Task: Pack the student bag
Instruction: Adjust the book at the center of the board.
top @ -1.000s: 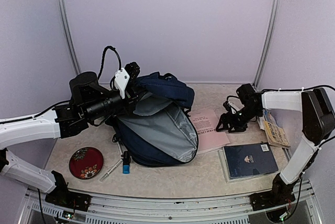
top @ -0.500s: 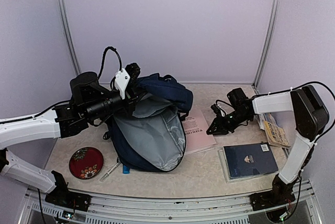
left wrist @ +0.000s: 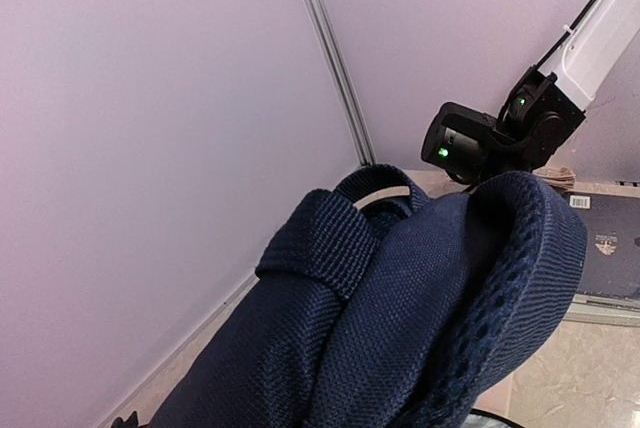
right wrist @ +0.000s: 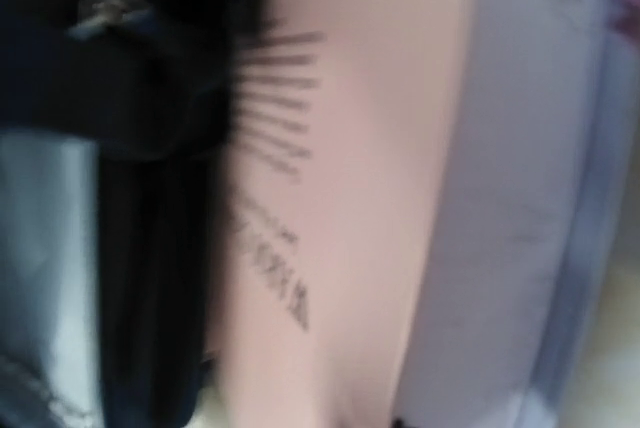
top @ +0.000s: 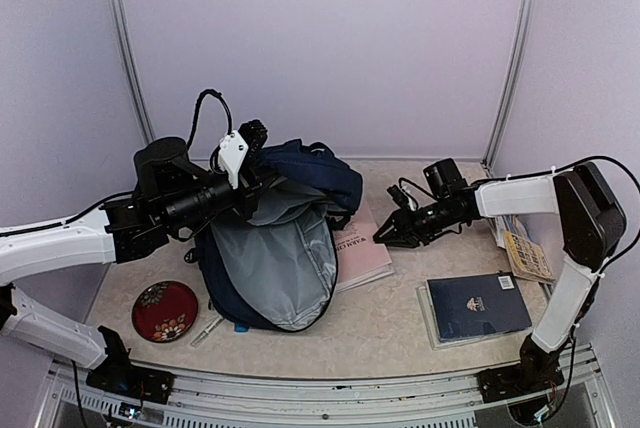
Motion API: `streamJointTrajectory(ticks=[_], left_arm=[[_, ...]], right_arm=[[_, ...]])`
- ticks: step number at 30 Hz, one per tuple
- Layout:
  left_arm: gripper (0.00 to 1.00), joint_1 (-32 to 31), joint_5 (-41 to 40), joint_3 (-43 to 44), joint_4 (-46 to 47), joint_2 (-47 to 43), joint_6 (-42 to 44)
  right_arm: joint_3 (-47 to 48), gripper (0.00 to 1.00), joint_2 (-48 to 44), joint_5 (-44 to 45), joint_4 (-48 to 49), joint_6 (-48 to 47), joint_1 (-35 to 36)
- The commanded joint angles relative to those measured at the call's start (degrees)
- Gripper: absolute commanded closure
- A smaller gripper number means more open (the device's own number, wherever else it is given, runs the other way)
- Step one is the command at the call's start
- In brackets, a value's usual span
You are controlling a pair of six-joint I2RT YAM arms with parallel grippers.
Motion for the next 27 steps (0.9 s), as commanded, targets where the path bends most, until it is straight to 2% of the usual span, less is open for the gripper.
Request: streamJointTrajectory(ticks=[1,10,15,17,22,27], left_arm=[[1.0,0.06,1.37,2.06,4.27,-0.48,-0.94],[1.0,0.53,1.29,1.98,5.15,-0.47,-2.66],[1.0,1.99,-10.7,2.45,6.89,-1.71,-6.64],[1.0,3.45,-12.94,3.19,6.52,-2.25,-9.79],[1.0,6.97,-5.69,4.23,5.88,-2.34,-17.19],[1.0,7.0,-11.17,6.49,1.23,-3.59,-19.44]], right_arm=[[4.85,0.65,-0.63,-8.25,4.79,-0.42,4.61],[6.87,0.56,-1.76,-2.34,6.16,-0.08,8.87],[12.04,0.54,1.27,4.1,2.48,-1.06,13.51],[14.04,0.53,2.21,7.34,1.46,-0.96,15.1],[18.0,0.53,4.52,15.74,-2.65,-1.27,18.22],[20.5,0.53,5.65,25.35,-7.94,-3.02,20.8]])
